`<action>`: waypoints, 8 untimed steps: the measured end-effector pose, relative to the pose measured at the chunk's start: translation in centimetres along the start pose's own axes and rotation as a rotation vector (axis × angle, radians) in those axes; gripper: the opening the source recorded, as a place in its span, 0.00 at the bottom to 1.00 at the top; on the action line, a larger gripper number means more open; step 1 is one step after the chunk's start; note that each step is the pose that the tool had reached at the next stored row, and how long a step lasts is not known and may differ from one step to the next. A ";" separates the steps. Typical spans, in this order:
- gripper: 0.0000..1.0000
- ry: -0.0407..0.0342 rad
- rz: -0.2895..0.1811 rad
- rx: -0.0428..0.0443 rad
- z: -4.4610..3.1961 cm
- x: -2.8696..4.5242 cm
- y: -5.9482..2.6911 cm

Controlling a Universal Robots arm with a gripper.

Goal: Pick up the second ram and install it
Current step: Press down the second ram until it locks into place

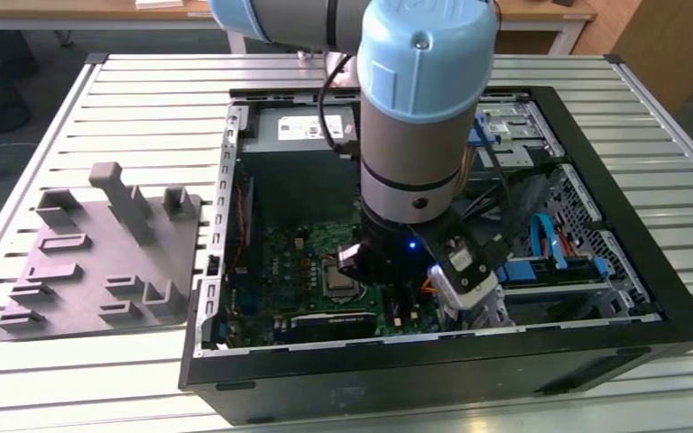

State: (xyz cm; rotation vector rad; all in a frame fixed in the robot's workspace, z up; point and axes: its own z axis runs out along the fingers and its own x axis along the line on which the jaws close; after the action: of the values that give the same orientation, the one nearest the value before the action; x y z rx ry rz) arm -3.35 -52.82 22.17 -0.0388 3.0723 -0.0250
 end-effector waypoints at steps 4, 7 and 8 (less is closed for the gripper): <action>0.10 0.0019 -0.001 0.0107 0.35 0.00 -0.01; 0.10 0.0025 -0.002 0.0170 0.52 0.00 -0.02; 0.10 0.0026 -0.002 0.0181 0.53 0.00 -0.03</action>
State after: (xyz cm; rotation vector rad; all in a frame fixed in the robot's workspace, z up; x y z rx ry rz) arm -3.31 -52.86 21.64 -0.0409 3.0743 -0.0531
